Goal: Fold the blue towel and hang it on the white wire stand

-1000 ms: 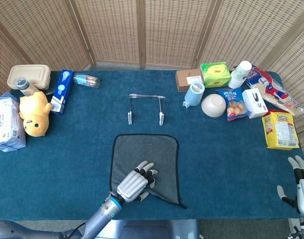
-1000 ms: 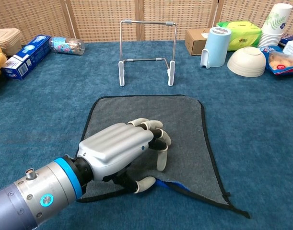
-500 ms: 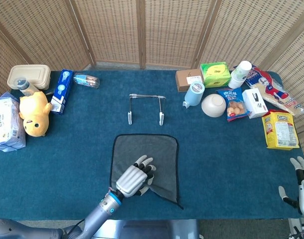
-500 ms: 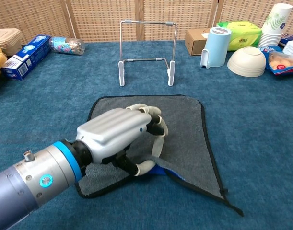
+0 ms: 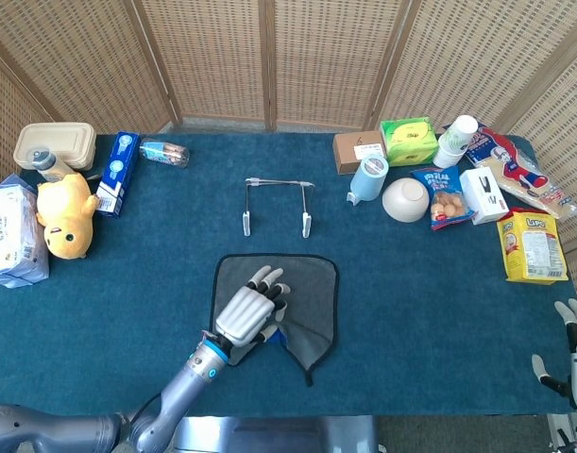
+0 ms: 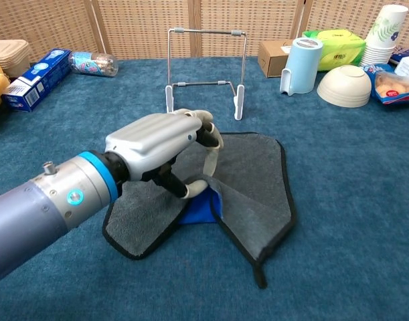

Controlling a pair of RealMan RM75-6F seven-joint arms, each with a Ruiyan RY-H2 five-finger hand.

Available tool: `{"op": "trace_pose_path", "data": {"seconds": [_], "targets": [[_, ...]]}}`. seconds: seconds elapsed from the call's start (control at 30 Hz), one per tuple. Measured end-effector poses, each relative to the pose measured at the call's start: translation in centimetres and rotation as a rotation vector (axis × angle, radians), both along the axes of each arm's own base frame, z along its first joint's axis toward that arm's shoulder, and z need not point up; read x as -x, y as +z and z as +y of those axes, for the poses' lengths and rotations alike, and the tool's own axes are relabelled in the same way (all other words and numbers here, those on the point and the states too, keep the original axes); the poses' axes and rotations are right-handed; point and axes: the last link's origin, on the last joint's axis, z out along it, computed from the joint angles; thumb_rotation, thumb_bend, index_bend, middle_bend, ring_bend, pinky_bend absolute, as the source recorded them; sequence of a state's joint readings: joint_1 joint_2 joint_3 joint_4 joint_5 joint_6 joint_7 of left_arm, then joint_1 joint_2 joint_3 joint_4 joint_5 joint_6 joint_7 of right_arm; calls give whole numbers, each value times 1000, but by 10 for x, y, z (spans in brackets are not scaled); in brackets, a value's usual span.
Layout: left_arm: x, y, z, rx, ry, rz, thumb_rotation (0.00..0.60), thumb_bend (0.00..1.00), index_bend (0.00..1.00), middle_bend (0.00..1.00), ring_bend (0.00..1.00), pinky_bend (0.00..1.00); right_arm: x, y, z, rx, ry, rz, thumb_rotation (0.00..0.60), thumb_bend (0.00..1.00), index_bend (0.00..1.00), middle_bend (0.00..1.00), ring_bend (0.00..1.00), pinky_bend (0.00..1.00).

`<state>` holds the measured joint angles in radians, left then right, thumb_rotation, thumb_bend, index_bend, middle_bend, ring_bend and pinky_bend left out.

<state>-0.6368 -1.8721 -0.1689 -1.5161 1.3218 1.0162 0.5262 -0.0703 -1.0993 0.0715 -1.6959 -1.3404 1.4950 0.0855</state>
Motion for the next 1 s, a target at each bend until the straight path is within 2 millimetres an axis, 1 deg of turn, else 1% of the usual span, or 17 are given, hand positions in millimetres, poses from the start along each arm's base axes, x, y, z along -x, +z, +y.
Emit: {"op": "trace_pose_path", "data": {"seconds": [0.13, 0.3, 0.63, 1.0], "targets": [[1, -1, 14, -22, 14, 25, 600, 519, 612, 264, 66, 43, 1, -1, 0, 0, -3, -4, 600, 324, 57, 47, 0, 0], [1, -3, 27, -39, 22, 48, 600, 517, 607, 263, 65, 42, 1, 0, 0, 1, -6, -5, 600, 324, 57, 47, 0, 0], [-8, -9, 55, -82, 12, 64, 600, 510, 605, 255, 58, 41, 3, 0, 4, 6, -21, -9, 600, 324, 56, 47, 0, 0], [-12, -19, 71, -91, 13, 81, 600, 506, 603, 252, 54, 39, 6, 2, 7, 11, -34, -7, 600, 324, 57, 47, 0, 0]]}}
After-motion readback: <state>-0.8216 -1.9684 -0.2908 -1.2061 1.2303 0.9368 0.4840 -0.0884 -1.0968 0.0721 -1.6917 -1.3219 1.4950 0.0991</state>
